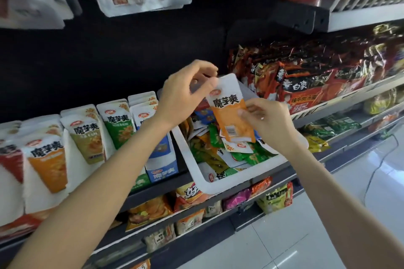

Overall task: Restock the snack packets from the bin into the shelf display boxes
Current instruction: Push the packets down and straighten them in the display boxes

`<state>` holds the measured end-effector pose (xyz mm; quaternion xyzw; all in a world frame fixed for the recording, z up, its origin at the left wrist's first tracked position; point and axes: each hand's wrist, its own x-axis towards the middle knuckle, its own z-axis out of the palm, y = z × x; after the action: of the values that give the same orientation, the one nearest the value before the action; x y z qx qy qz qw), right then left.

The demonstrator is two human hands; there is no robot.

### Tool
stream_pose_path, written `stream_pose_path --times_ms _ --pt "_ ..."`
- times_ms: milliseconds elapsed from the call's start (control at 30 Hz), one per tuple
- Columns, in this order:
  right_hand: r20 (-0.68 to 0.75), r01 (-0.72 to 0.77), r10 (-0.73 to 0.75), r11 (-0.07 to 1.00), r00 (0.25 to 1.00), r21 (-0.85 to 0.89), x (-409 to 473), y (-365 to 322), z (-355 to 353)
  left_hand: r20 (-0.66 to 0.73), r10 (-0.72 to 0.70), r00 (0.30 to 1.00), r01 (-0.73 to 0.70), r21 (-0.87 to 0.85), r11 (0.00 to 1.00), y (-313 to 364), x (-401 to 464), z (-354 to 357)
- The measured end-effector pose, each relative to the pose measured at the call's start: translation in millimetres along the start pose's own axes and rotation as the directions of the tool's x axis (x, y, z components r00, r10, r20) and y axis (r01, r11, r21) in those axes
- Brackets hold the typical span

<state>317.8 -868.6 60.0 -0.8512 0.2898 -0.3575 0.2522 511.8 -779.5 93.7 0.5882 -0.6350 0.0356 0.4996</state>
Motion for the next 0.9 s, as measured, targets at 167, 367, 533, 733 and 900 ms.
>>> stream_pose_path --times_ms 167,367,533,733,900 --pt "-0.059 -0.146 0.19 0.887 0.98 0.438 6 -34 17 -0.148 -0.207 0.967 0.186 -0.144 0.972 18 -32 -26" --pt "-0.243 0.171 -0.123 0.968 0.962 0.187 -9 -81 68 -0.052 -0.393 0.918 0.352 -0.349 0.869 41 -62 -28" --pt "-0.084 0.257 -0.252 0.964 0.964 0.069 -5 -94 97 -0.292 -0.426 0.856 0.36 -0.253 0.898 17 -75 -61" --pt "0.007 0.214 -0.226 0.931 0.974 0.296 18 -127 111 -0.303 -0.482 0.822 0.454 -0.162 0.876 -11 -98 -109" --pt "0.257 0.146 -0.282 0.884 0.924 0.443 41 -170 126 -0.256 -0.452 0.854 0.447 -0.082 0.891 -24 -122 -156"
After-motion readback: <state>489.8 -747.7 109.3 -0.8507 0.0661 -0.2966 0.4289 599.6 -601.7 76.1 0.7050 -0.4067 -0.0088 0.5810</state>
